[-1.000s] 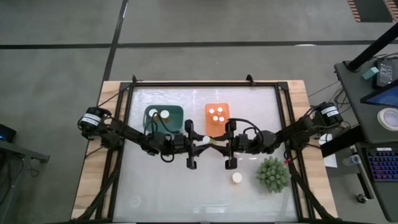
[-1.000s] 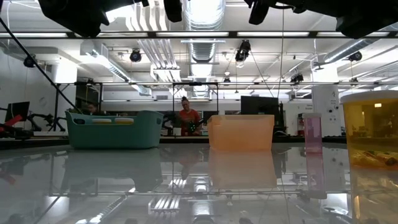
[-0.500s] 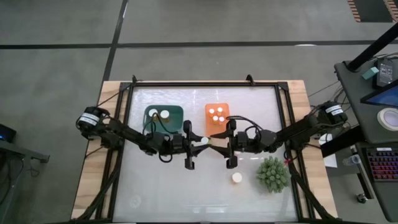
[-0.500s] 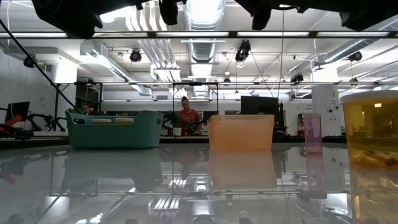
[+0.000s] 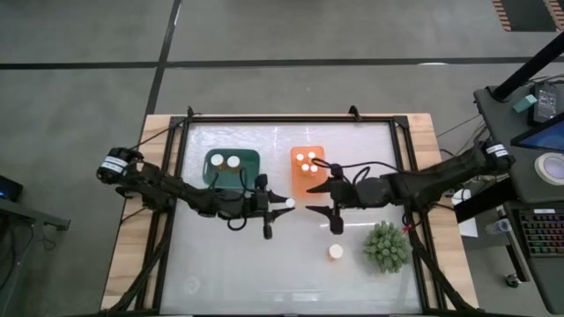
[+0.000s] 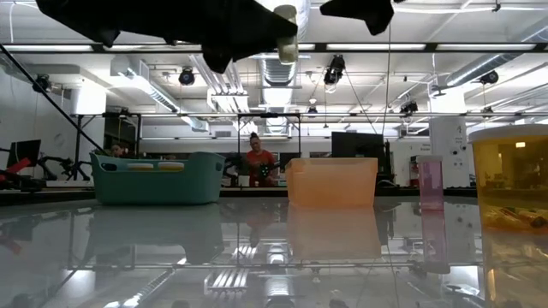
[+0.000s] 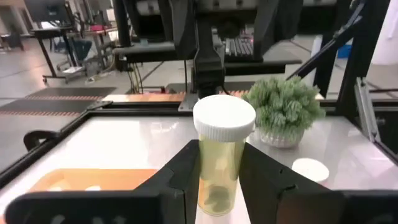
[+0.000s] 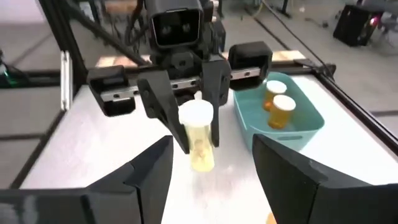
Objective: Pick and place medicine bottles into bin by pill shape (circle, oval)
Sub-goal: Put the small yellow pill bottle into the orange bin
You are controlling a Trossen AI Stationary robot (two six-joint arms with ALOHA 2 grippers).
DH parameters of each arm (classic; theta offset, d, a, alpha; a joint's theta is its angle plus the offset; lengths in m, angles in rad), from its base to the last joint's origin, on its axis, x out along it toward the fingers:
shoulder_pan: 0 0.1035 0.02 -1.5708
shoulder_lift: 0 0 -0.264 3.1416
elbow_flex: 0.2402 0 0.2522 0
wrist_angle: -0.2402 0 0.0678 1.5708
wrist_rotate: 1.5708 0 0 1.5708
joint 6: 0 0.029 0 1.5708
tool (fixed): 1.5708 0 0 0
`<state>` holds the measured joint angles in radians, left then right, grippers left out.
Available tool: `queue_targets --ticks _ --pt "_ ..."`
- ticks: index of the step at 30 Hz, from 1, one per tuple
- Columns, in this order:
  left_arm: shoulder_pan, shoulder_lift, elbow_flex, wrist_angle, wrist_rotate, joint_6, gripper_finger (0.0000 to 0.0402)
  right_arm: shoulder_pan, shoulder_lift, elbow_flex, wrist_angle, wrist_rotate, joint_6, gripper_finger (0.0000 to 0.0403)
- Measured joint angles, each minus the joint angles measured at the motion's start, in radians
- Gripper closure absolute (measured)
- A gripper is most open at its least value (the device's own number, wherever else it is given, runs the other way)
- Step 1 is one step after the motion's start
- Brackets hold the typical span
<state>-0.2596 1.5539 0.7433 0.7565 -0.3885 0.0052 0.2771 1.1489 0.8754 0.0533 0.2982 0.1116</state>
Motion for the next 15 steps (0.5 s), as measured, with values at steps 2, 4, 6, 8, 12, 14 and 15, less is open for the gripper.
queue_targets --ticks 2,4,6,8,12,14,15 --pt "0.0 0.0 -0.001 -0.009 -0.002 0.0 0.0324 0.0 0.019 0.053 -0.07 0.0 0.0 0.0192" --pt "0.0 0.0 -0.002 -0.006 -0.003 0.002 0.0324 0.0 0.046 0.103 -0.134 0.0 -0.003 0.0193" --pt "0.0 0.0 -0.002 -0.007 -0.003 0.008 0.0324 0.0 0.077 0.15 -0.179 -0.001 -0.008 0.0193" --pt "0.0 0.0 -0.002 -0.007 -0.003 0.008 0.0324 0.0 0.109 0.197 -0.232 -0.001 -0.007 0.0193" --pt "0.0 0.0 -0.003 -0.009 -0.003 0.01 0.0324 -0.001 0.172 0.289 -0.349 -0.001 -0.001 0.0193" --pt "0.0 0.0 -0.004 -0.013 -0.003 0.01 0.0324 -0.001 0.204 0.328 -0.394 -0.002 0.0 0.0193" --pt "0.0 0.0 -0.004 -0.012 -0.003 0.01 0.0324 -0.001 0.219 0.344 -0.41 -0.001 0.0 0.0193"
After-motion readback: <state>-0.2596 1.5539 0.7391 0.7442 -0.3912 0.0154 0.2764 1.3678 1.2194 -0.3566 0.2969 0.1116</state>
